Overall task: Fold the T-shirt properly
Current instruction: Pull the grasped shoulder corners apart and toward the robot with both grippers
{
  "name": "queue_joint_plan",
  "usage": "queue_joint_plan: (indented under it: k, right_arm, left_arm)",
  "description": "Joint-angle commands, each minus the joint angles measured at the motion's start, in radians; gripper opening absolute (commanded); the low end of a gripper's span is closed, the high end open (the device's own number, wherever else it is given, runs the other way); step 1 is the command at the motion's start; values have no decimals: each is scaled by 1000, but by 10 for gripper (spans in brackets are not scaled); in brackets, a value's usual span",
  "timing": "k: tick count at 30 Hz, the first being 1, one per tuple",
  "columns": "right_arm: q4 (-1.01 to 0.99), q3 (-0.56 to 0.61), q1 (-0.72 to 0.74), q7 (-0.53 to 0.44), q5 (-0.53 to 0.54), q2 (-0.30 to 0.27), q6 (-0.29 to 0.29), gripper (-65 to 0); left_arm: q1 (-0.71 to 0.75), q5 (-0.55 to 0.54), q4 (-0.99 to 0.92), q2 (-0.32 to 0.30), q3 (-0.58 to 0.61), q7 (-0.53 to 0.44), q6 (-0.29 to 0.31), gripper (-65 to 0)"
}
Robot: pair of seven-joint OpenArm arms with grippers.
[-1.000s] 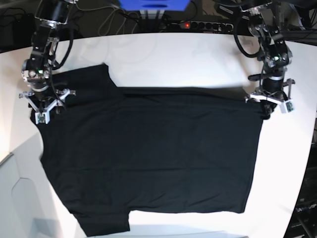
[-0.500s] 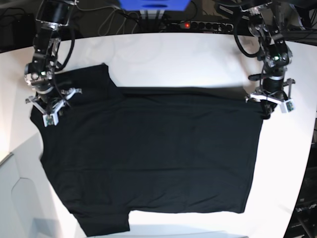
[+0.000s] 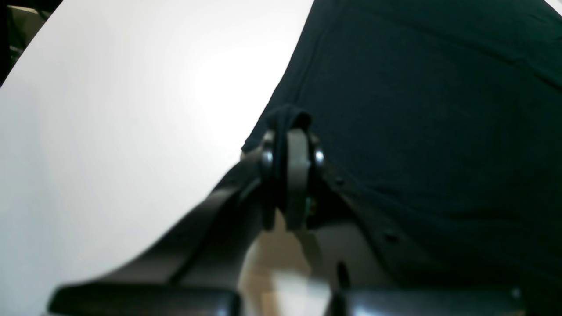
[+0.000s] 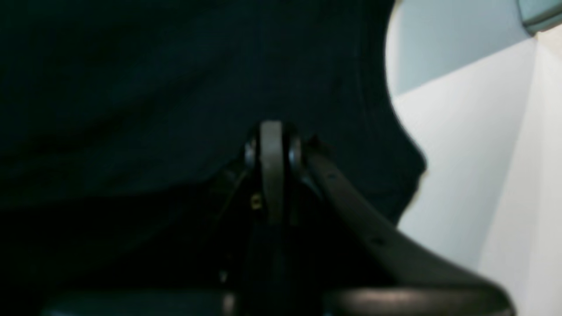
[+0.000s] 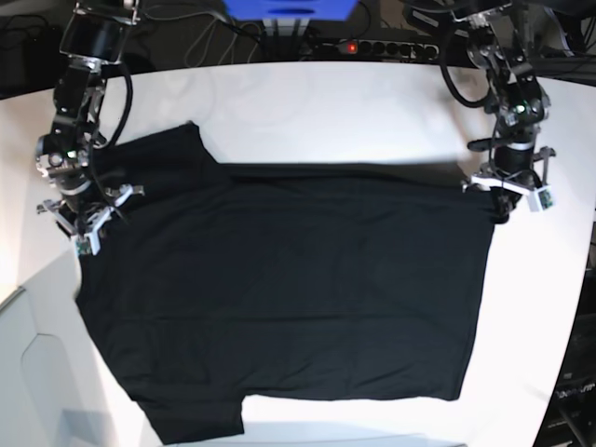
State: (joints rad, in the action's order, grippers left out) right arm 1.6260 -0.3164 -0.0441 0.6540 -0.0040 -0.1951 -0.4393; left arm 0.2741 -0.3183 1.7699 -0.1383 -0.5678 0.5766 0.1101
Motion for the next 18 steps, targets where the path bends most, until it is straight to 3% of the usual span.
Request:
queue_joint_plan:
  k: [1, 18]
  right_arm:
    - [36, -5, 17, -30, 5, -17, -19, -650]
    - [4, 32, 181, -30, 5, -27, -20, -650]
  left_arm:
    - [-3, -2, 23, -13, -5, -25, -3, -619]
    - [-60, -2, 14, -13, -1, -25, -6, -619]
